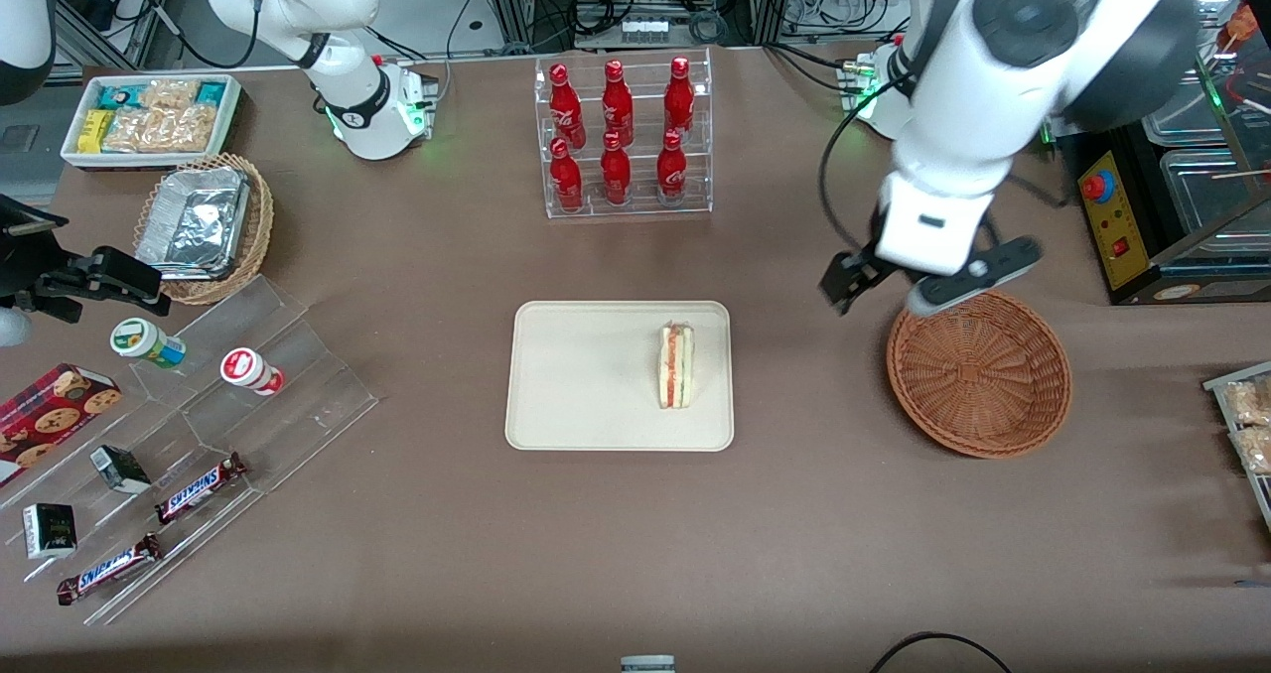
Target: Place sandwich from basket to tray
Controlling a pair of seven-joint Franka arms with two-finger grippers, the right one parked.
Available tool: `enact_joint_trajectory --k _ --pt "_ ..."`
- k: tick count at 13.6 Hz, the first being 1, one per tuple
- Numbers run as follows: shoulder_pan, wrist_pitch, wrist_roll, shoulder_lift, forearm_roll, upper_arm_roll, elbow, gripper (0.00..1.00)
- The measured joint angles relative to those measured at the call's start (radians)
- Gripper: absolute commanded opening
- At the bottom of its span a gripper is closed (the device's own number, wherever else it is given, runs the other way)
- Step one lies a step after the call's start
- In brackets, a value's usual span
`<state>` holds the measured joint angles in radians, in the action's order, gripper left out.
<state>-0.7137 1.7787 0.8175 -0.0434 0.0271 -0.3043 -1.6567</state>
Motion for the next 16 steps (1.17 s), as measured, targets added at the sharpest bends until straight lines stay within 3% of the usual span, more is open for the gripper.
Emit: enact_joint_trajectory --k 2,6,8,13,16 --pt "0.096 -0.055 -0.076 0.073 0.000 0.061 -0.022 1.00" --pt "0.443 -0.107 -0.218 0.211 -0.002 0.366 -0.140 1.00" --pt "0.563 -0.138 -0.302 0.243 -0.009 0.457 -0.174 1.00" --pt "0.772 -0.192 -0.483 0.280 -0.062 0.507 -0.173 1.00" --pt "0.787 -0.241 -0.487 0.285 -0.066 0.499 -0.132 1.00"
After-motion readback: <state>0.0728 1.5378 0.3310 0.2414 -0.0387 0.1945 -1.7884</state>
